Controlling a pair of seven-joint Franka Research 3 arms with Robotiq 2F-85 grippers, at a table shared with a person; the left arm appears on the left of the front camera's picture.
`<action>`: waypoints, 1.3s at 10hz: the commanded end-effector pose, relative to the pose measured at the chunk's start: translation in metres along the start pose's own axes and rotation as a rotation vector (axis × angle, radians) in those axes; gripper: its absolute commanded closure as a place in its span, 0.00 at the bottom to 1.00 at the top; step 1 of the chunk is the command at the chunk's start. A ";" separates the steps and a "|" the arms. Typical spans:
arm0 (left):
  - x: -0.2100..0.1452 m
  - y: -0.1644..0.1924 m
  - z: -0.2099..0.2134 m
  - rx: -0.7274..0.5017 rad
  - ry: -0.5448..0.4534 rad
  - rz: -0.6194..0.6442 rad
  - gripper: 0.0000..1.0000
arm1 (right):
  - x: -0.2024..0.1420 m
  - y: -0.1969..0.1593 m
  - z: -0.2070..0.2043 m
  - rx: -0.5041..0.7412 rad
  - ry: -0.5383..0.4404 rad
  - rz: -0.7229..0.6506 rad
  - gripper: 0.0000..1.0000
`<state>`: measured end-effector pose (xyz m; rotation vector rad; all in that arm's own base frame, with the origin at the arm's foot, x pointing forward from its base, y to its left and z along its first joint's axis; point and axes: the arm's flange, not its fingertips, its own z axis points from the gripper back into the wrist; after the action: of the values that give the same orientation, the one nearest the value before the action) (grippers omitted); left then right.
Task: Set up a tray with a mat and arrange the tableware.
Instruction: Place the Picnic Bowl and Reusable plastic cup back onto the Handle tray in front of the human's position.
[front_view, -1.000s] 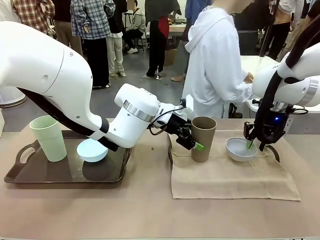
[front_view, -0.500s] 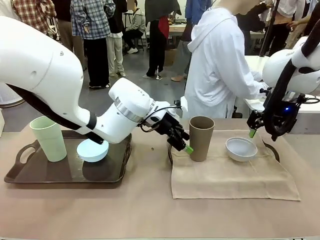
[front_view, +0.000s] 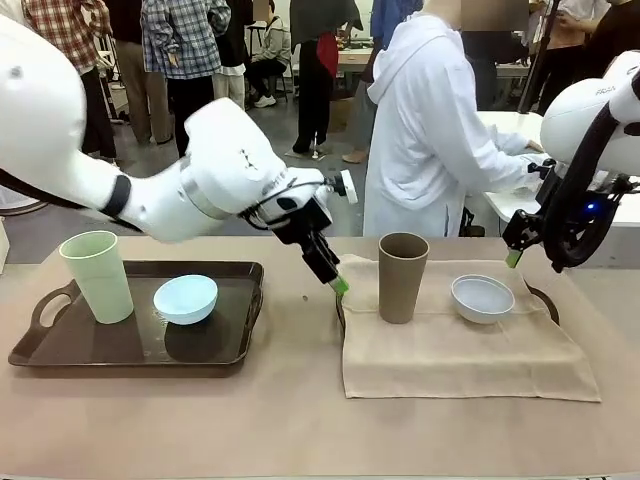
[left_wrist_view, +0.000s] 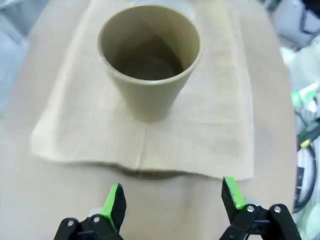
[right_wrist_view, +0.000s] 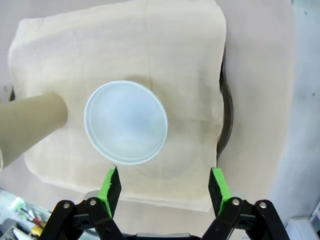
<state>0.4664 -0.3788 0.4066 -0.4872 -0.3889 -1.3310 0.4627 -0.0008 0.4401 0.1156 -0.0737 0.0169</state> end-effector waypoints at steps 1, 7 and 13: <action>0.015 -0.023 0.033 0.137 0.143 0.236 0.00 | -0.024 0.017 0.017 -0.037 -0.045 0.073 0.09; 0.050 -0.067 0.089 0.266 0.285 0.586 0.00 | -0.028 0.026 0.031 -0.055 -0.048 0.084 0.09; 0.037 -0.066 0.085 0.304 0.292 0.551 0.00 | -0.033 0.029 0.035 -0.039 -0.071 0.088 0.09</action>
<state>0.4112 -0.3777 0.5069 -0.1359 -0.1639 -0.7624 0.4296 0.0224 0.4772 0.0745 -0.1516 0.0974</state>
